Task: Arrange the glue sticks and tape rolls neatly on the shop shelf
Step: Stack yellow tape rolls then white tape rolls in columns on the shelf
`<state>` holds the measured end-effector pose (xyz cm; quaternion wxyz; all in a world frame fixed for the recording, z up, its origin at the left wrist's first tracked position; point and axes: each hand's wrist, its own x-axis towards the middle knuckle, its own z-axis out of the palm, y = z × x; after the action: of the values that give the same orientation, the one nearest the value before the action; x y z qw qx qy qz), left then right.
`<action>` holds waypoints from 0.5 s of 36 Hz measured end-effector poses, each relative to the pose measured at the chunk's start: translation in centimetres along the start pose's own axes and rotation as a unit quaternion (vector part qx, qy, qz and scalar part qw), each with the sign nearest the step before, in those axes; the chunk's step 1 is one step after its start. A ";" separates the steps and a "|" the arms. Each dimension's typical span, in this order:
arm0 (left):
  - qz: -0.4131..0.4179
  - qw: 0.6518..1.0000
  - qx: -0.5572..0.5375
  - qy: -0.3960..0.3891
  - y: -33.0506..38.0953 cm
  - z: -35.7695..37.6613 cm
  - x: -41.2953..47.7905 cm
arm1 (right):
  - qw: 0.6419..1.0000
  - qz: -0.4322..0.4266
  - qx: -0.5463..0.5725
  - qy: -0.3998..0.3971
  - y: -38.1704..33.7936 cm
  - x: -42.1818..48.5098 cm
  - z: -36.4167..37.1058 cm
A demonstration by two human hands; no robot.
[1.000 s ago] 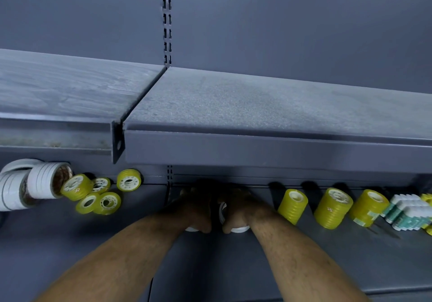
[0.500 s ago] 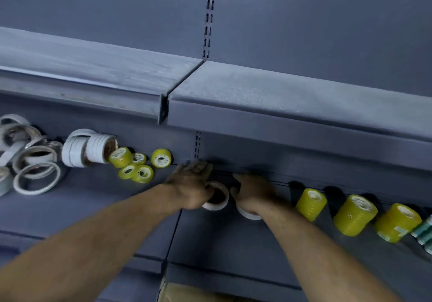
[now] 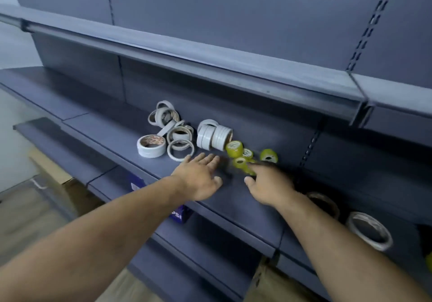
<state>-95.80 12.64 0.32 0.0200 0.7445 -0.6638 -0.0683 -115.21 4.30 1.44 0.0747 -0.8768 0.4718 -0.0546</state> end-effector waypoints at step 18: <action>-0.070 0.997 -0.020 -0.019 -21.1 -0.7 -2.1 | 0.996 -0.049 -0.041 -0.064 -18.4 10.1 6.7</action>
<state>-75.17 17.14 -1.33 0.0170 0.7874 -0.6086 -0.0967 -93.44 6.39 -1.50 0.0664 -0.9030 0.4241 0.0175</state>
